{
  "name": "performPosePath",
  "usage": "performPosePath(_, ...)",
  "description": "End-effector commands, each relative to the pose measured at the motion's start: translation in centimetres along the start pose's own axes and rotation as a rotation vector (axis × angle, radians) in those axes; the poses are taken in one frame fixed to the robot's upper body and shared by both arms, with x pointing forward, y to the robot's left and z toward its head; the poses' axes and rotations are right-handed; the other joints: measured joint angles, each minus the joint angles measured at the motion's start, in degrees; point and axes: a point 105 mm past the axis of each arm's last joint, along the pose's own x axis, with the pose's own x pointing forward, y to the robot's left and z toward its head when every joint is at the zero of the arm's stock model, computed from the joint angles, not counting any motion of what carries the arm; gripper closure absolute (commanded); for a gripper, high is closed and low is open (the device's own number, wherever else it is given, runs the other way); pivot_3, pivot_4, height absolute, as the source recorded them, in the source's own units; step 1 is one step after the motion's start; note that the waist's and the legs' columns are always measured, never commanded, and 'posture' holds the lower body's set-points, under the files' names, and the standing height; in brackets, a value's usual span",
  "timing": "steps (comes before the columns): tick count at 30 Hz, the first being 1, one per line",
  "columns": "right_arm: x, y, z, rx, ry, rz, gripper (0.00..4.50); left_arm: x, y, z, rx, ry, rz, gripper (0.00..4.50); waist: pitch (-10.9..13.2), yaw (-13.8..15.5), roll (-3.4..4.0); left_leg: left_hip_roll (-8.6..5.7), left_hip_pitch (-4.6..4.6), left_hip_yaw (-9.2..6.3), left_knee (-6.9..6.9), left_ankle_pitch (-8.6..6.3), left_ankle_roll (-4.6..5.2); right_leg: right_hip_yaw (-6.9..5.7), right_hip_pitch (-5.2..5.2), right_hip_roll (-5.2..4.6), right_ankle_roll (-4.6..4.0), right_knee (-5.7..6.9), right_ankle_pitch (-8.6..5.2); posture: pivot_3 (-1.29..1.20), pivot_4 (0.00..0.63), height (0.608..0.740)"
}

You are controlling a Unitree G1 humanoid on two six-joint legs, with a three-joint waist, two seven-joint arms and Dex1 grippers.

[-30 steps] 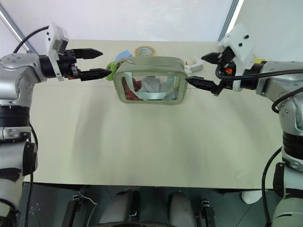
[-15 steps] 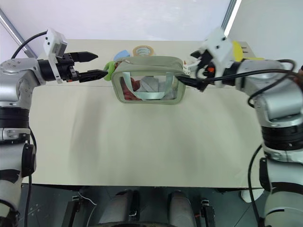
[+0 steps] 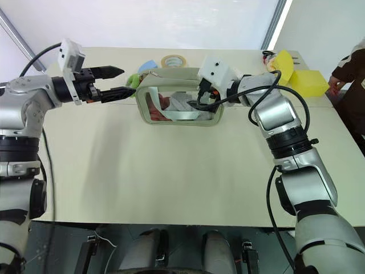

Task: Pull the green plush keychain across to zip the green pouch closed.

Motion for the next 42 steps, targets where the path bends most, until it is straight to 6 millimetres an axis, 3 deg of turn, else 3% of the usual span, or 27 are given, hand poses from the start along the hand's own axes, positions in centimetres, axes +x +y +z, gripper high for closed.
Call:
performPosePath(1, -0.5, -0.7, 2.3, -0.061, -0.058, -0.003, 1.81, -1.0, 0.1, 2.0, 0.049, -0.053, 0.031, 0.00, 0.00, 0.02, 0.00, 0.00, 0.00, 0.00, 0.00, 0.00, 0.00, 0.00, 0.00, 0.00, 0.00, 0.00, 0.00, 0.00, 0.150, 0.740)
performPosePath(6, -0.6, -0.7, 3.1, -0.068, -0.082, -0.002, 4.29, -0.9, 0.1, 1.9, 0.055, -0.051, 0.037, 0.00, 0.00, 0.02, 0.00, 0.00, 0.01, 0.00, 0.00, 0.00, 0.00, 0.00, 0.00, 0.00, 0.00, 0.00, 0.00, 0.00, 0.150, 0.740)
performPosePath(7, -0.6, -0.7, 3.4, -0.072, -0.089, -0.005, 4.45, -0.8, 0.2, 1.9, 0.056, -0.052, 0.038, 0.00, 0.00, 0.02, 0.00, 0.00, 0.01, 0.00, 0.00, 0.00, 0.00, 0.00, 0.00, 0.00, 0.00, 0.00, 0.00, 0.00, 0.150, 0.740)
performPosePath(13, -0.9, 0.2, 6.1, -0.094, -0.196, 0.020, 4.45, -0.6, 0.5, 2.1, 0.053, -0.064, 0.049, 0.00, 0.02, 0.02, 0.02, 0.00, 0.00, 0.00, -0.02, 0.00, -0.01, 0.00, -0.03, 0.00, 0.00, 0.01, 0.00, 0.00, 0.150, 0.740)
performPosePath(17, -1.7, 1.5, 4.6, -0.163, -0.167, 0.087, 4.45, -0.2, 0.3, 2.0, 0.053, -0.066, 0.038, 0.00, 0.02, 0.35, 0.02, -0.01, 0.00, 0.01, -0.01, 0.00, -0.01, -0.01, -0.01, 0.00, 0.00, 0.00, 0.00, 0.00, 0.150, 0.740)
performPosePath(27, -3.1, 1.7, 3.0, -0.188, -0.117, 0.132, 4.45, -0.1, 0.0, 1.9, 0.052, -0.063, 0.029, 0.00, 0.02, 0.20, 0.02, -0.02, 0.00, 0.01, 0.00, 0.00, 0.00, -0.02, 0.01, -0.01, 0.00, -0.01, 0.00, 0.00, 0.150, 0.740)
performPosePath(36, -2.8, 2.4, 4.3, -0.099, -0.102, 0.128, 4.45, 0.0, 0.0, 1.9, 0.060, -0.060, 0.028, 0.00, 0.02, 0.22, 0.02, -0.01, 0.00, 0.00, 0.01, 0.00, -0.01, -0.02, 0.01, -0.01, 0.00, 0.00, 0.00, 0.00, 0.150, 0.740)
performPosePath(42, -2.8, 3.5, 3.6, -0.072, -0.091, 0.164, 4.45, 0.3, -0.1, 2.0, 0.062, -0.062, 0.021, 0.00, 0.02, 0.29, 0.02, -0.01, 0.00, 0.00, 0.00, 0.00, 0.00, -0.02, 0.01, -0.01, 0.00, -0.01, 0.00, 0.00, 0.150, 0.740)
